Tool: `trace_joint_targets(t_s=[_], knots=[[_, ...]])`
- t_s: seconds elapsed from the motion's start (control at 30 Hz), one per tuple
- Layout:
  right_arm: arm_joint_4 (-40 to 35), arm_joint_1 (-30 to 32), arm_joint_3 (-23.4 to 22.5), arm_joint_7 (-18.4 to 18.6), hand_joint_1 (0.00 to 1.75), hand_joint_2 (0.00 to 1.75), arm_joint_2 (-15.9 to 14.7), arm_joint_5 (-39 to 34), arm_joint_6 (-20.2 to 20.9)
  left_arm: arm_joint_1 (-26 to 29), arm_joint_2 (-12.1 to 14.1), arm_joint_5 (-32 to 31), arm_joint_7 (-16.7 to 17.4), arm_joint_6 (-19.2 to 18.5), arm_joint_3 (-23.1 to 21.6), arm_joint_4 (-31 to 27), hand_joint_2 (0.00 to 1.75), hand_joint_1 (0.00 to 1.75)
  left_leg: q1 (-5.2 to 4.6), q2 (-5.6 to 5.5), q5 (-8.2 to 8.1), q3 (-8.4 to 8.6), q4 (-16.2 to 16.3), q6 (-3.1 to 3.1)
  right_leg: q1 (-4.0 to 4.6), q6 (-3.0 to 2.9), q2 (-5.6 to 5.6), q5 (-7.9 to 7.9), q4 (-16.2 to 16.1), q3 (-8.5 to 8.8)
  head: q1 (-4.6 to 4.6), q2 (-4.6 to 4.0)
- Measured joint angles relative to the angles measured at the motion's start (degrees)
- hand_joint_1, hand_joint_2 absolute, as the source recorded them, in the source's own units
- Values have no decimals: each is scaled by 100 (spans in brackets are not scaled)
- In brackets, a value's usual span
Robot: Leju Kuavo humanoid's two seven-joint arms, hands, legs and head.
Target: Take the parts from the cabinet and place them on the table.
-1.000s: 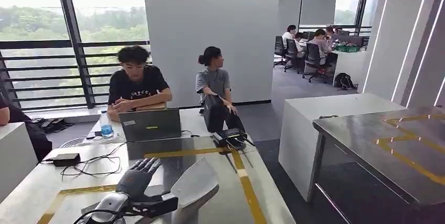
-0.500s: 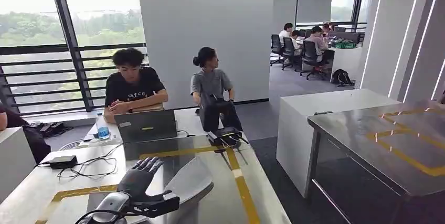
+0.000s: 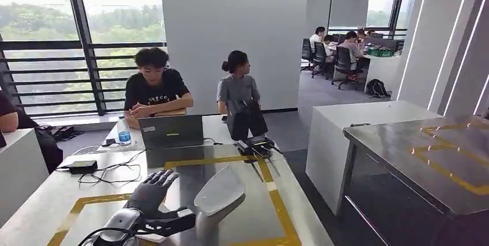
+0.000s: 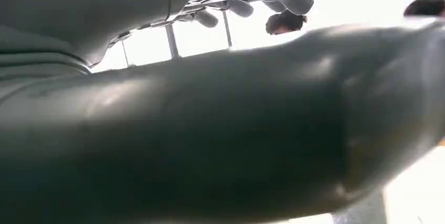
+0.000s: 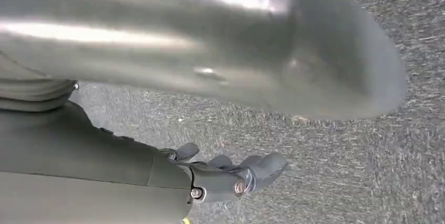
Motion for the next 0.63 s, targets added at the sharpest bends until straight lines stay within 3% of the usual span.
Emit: trace_joint_targets(t_s=[0.03, 0.13, 0.2, 0.23, 0.33, 0.37, 0.4, 0.43, 0.5, 0.53, 0.57, 0.63], knots=[[0, -9, 0, 2, 0, 0, -7, 0, 0, -2, 7, 0, -22, 0, 2, -4, 0, 0, -23, 12, 17, -17, 7, -32, 39, -62, -8, -86, -150, 72, -2, 0], [0, -3, 0, 4, 0, 0, -4, 2, -6, -12, 17, -13, -39, -2, 4, 0, 0, 0, -5, 14, 80, -20, -18, -123, 62, -125, -1, 17, -191, 41, -6, 0], [0, -9, 0, 4, 0, 0, 9, 2, -9, -17, 24, -15, -41, -2, 4, 0, 0, 0, -11, -8, 53, -88, 17, -189, -9, -193, -31, 138, -280, 23, -2, 0], [0, -15, 2, 9, 0, 0, 7, 2, -9, -31, 24, -24, -63, -2, 6, 2, 0, 0, -10, -13, -175, -161, 197, -241, -20, -230, -27, 183, -296, -17, -20, 0], [0, -7, 2, 11, 0, 0, 11, 4, -9, -23, 28, -37, -83, 0, 9, 18, 0, 0, 65, -10, -905, -563, 1421, -340, -34, -241, -30, 283, -292, -169, -24, 0], [0, -5, 2, 11, 0, 0, 11, 9, -9, -6, 33, -37, -101, 4, 9, 31, 0, 0, 81, -9, -989, -603, 1651, -362, -40, -233, -29, 325, -286, -224, -24, 0], [0, -3, 0, 11, 0, 0, 11, 9, -9, 8, 42, -37, -116, 11, 11, 39, 0, 0, 95, -8, -940, -504, 1583, -377, -46, -220, -28, 365, -281, -276, -26, 0], [0, 0, 2, 9, 0, 0, 11, 9, -11, 10, 44, -37, -118, 22, 13, 39, 0, 0, 106, -8, -791, -279, 1264, -380, -54, -201, -26, 400, -271, -325, -26, 0], [0, -1, 0, 7, 0, 0, 11, 9, -13, -8, 44, -37, -138, 46, 31, 33, 0, 0, 119, -8, -447, 372, 249, -378, -75, -144, -27, 449, -237, -399, -26, 0], [0, -1, 0, 2, 0, 0, 11, 9, -18, -18, 46, -39, -138, 57, 37, 28, 0, 0, 107, -12, -562, 500, -51, -348, -73, -105, -28, 478, -228, -421, -28, 0], [0, -3, 2, 2, 0, 0, 11, 9, -20, -18, 41, -48, -151, 63, 37, 26, 0, 0, 68, -37, -461, 469, -68, -283, -59, -62, -26, 507, -218, -430, -26, 0], [0, 1, 2, 4, 0, 0, 13, 9, -24, -15, 52, -61, -151, 70, 44, 28, 0, 0, 35, -37, -421, 432, -16, -198, -79, 33, -22, 590, -265, -431, -22, 0]])
